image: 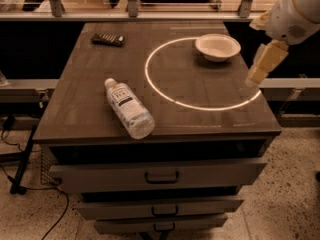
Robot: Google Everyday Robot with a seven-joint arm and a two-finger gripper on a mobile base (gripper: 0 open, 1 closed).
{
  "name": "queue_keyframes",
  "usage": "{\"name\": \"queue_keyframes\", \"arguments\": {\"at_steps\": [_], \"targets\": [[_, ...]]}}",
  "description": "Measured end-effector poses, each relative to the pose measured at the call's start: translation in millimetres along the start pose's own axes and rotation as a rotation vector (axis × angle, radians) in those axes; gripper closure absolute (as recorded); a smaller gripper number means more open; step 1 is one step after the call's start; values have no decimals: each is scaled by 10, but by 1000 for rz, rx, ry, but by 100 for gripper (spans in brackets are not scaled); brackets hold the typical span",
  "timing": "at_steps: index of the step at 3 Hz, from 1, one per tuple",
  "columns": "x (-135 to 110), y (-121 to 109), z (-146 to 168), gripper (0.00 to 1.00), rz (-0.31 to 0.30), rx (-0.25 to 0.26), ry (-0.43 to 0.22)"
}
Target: Move paper bowl near blue plastic bottle
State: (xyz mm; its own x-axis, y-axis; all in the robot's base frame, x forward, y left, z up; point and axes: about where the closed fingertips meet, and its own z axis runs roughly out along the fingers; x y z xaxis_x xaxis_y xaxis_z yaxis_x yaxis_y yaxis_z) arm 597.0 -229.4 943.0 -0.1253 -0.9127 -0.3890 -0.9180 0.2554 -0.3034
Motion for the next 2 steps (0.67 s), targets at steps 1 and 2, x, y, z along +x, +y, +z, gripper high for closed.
{"name": "queue_keyframes", "arguments": {"at_steps": [1, 2], "targets": [[0, -411, 344, 0, 28, 11, -66], [-44, -784, 915, 0, 117, -18, -126]]}}
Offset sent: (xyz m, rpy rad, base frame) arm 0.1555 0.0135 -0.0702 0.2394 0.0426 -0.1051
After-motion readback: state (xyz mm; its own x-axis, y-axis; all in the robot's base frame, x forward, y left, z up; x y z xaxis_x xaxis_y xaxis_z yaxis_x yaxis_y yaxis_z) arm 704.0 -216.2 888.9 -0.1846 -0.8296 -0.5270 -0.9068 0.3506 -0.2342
